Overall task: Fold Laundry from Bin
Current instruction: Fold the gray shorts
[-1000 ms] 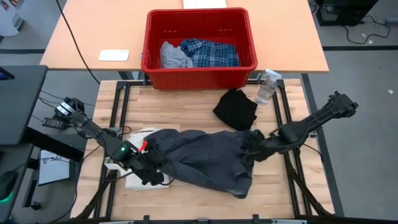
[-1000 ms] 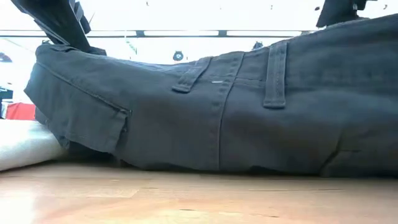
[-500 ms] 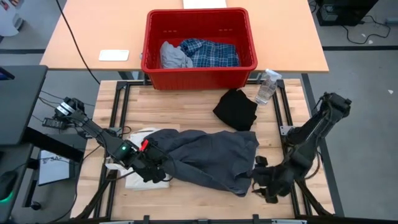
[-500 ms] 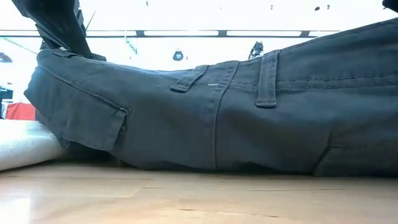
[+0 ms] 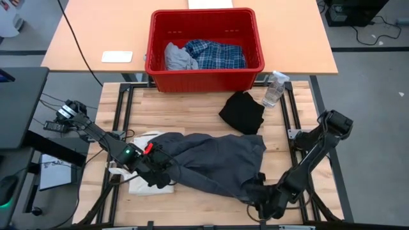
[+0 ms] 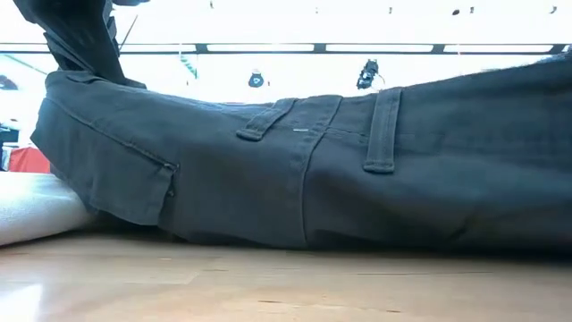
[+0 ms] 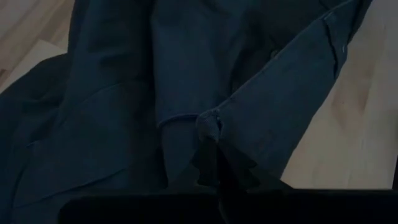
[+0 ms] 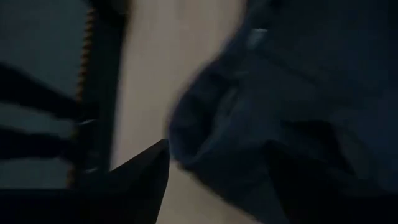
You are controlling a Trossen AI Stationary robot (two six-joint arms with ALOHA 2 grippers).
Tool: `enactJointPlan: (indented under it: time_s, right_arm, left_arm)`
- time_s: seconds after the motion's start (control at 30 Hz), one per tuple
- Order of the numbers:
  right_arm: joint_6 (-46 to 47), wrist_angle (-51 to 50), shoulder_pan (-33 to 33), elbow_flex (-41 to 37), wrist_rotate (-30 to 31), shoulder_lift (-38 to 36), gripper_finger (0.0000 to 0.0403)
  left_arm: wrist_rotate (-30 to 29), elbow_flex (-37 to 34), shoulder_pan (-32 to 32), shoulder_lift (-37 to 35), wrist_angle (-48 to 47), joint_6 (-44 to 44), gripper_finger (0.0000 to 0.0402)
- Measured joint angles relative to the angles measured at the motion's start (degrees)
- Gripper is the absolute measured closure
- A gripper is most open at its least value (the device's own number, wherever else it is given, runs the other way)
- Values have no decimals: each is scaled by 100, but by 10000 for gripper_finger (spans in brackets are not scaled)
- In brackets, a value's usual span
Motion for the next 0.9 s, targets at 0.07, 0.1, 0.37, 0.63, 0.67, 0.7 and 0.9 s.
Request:
enactJointPlan:
  time_s: [0.07, 0.1, 0.37, 0.63, 0.67, 0.7, 0.9]
  right_arm:
    - [64, -27, -1, -1, 255, 114, 147]
    - [60, -18, -5, -1, 347, 165, 153]
    - [235, -97, -268, -1, -124, 150, 339]
    - [-237, -1021, -537, 482, 73, -931, 382]
    - [-444, -1157, -559, 603, 234, -1096, 382]
    - [-656, -1284, -566, 726, 431, -1264, 382]
    - [-2538, -1573, -601, 1413, 1140, -2034, 383]
  left_arm:
    - [24, 0, 0, 0, 0, 0, 401]
    - [35, 0, 0, 0, 0, 0, 401]
    - [25, 0, 0, -48, -1, 31, 401]
    - [-361, 11, -13, -507, 223, 1021, 401]
    - [-442, 50, -13, -571, 282, 1263, 401]
    - [-497, 100, -13, -646, 357, 1542, 401]
    - [-694, 691, -21, -884, 830, 4014, 401]
